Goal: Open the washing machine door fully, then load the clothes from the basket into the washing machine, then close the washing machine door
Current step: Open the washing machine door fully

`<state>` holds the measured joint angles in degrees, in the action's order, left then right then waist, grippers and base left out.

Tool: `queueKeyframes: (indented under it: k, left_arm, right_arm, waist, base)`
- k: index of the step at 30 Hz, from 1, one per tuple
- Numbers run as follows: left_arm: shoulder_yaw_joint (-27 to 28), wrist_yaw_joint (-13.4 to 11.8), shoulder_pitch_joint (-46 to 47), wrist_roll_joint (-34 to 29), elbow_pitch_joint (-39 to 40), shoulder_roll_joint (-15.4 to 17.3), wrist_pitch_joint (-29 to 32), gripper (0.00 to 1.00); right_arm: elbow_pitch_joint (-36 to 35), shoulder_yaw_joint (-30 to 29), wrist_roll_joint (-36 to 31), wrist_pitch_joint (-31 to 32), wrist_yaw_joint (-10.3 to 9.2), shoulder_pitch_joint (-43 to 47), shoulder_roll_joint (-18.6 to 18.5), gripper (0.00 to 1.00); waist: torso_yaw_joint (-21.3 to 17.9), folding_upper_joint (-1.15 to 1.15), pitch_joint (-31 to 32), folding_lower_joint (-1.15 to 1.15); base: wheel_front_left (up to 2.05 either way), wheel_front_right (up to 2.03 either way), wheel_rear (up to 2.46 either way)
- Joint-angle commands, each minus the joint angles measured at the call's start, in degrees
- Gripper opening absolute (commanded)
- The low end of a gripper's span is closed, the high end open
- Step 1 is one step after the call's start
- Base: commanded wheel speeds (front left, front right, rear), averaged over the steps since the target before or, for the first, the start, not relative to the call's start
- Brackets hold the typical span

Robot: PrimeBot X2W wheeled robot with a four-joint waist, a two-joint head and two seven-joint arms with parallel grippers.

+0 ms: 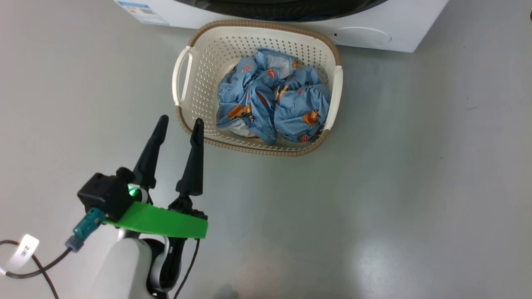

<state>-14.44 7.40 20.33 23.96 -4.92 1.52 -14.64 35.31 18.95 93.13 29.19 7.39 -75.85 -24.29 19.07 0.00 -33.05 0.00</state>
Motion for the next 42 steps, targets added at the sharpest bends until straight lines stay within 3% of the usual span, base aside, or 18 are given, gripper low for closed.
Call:
queueKeyframes:
  k: [1, 9, 42]
  left_arm:
    - [1.67, 0.09, 0.83, 0.58, 1.70, 1.36, -0.36, 1.00]
    - [1.49, 0.05, 1.01, 0.86, 1.30, 1.36, -0.36, 1.00]
    - [4.76, 0.08, -7.97, -4.42, -1.28, 1.36, -0.36, 1.00]
  right_arm:
    - [-1.24, 0.21, -0.52, 0.51, 0.10, -0.67, 1.37, 0.00]
    - [-1.84, 2.13, -1.70, 3.35, 0.10, 0.13, 2.27, 0.00]
    - [-15.30, 7.40, -0.84, 10.03, 0.10, 23.73, 7.13, 0.00]
  waist:
    - [0.22, 0.00, -0.25, 0.00]
    - [0.29, 0.00, 0.39, 0.00]
    - [-4.42, 0.00, 14.38, 0.00]
  base:
    - [0.00, 0.00, 0.00]
    - [0.00, 0.00, 0.00]
    - [0.00, 0.00, 0.00]
